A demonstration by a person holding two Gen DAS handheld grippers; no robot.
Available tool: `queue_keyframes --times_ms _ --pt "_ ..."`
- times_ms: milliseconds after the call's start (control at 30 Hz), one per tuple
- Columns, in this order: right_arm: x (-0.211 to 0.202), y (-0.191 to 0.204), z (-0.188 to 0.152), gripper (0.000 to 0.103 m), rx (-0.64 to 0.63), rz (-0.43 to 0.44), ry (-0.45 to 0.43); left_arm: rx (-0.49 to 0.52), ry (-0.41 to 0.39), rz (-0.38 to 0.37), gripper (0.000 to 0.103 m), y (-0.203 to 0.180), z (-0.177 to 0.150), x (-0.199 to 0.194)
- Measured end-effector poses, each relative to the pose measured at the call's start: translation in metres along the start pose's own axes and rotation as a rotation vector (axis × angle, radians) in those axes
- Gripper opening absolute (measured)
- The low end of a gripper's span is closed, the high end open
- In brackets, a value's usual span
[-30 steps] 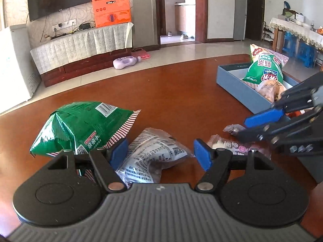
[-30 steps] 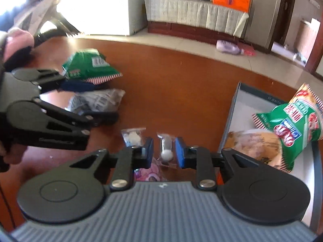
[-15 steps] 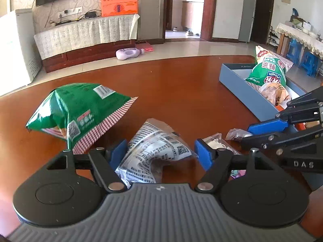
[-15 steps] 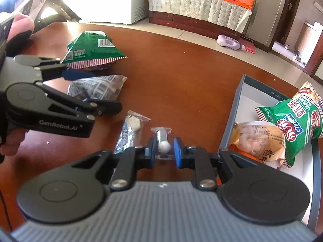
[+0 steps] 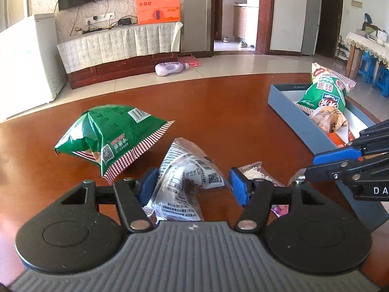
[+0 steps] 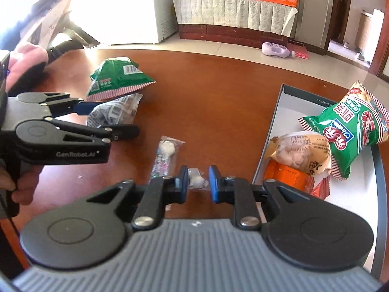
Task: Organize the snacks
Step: 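Close left gripper on the clear printed wrapper while right gripper lifts the candy packet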
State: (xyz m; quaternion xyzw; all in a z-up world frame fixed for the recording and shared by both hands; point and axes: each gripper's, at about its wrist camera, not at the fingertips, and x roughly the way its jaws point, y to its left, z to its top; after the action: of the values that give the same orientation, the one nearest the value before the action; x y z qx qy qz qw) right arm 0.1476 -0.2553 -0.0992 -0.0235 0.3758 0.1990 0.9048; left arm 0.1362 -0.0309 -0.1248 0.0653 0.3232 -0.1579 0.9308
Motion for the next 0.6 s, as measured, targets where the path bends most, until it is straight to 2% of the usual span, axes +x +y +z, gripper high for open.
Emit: queue_keyframes --times_ms 133,233,333,400,600 --pt "-0.008 0.008 -0.006 0.021 0.013 0.062 0.010 -0.016 0.000 -0.005 0.068 0.001 -0.003 -0.014" --pt "-0.007 0.024 -0.015 0.020 -0.073 0.042 0.046 -0.013 0.012 0.003 0.068 -0.001 -0.013 -0.021" --pt "-0.008 0.033 -0.024 0.020 -0.134 0.024 0.075 0.040 0.049 0.055 0.069 -0.003 -0.025 -0.015" --pt "-0.009 0.037 -0.029 0.020 -0.165 0.007 0.085 0.056 0.039 0.087 0.069 0.000 -0.028 -0.013" --pt "-0.009 0.033 -0.034 0.021 -0.183 -0.019 0.081 0.009 0.048 0.093 0.072 0.008 -0.028 -0.010"
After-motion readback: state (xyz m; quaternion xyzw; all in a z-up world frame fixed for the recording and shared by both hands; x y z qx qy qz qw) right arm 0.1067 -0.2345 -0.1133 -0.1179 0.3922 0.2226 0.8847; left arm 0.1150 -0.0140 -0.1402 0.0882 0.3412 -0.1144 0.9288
